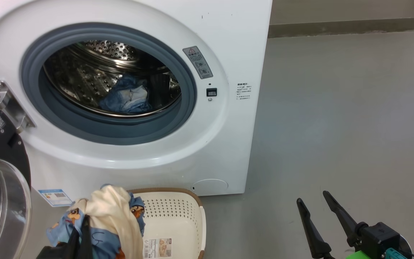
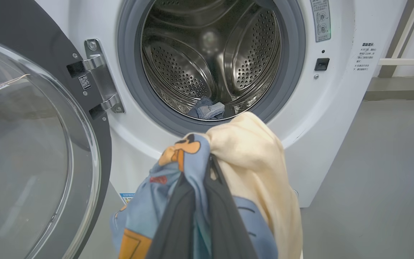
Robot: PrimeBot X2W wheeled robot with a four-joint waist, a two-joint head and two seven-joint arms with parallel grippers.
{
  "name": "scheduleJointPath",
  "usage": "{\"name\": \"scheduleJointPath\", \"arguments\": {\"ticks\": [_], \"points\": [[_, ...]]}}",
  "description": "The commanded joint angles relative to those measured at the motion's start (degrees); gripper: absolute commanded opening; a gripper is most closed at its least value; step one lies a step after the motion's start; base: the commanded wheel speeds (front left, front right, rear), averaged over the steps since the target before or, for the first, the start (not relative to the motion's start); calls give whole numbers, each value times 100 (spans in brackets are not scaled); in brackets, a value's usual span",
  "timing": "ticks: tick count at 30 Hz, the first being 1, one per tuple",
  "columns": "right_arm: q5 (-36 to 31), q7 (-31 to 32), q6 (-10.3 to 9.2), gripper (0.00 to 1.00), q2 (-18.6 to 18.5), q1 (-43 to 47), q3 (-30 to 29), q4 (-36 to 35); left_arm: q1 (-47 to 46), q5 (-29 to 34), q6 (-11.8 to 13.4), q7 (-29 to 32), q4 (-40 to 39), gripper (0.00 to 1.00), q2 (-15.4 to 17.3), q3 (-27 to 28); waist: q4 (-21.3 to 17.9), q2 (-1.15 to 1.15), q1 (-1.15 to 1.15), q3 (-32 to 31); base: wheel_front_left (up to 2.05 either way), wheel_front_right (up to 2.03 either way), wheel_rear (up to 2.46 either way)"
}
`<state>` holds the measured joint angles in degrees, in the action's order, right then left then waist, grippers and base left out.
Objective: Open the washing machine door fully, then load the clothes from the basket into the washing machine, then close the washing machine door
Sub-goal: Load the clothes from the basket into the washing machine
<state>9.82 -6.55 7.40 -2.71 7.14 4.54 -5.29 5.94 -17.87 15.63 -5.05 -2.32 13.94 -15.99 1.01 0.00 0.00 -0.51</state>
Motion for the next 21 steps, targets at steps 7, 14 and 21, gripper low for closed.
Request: {"name": "scheduleJointPath", "arguments": {"ticks": [7,14,21], "points": [[24,-1,9,100,-17,-133,135,-254,-423,-132,-32,-92,49,0,45,194,-19,0,0,227,0,0,0],[16,-18,9,100,-17,-360,207,-344,-1203,-306,-280,-310,745,0,-76,220,-154,0,0,736,0,0,0],[29,-96,9,100,-17,-723,245,-377,-2310,-503,-502,-570,1620,0,-197,372,-364,0,0,1424,0,0,0]]}}
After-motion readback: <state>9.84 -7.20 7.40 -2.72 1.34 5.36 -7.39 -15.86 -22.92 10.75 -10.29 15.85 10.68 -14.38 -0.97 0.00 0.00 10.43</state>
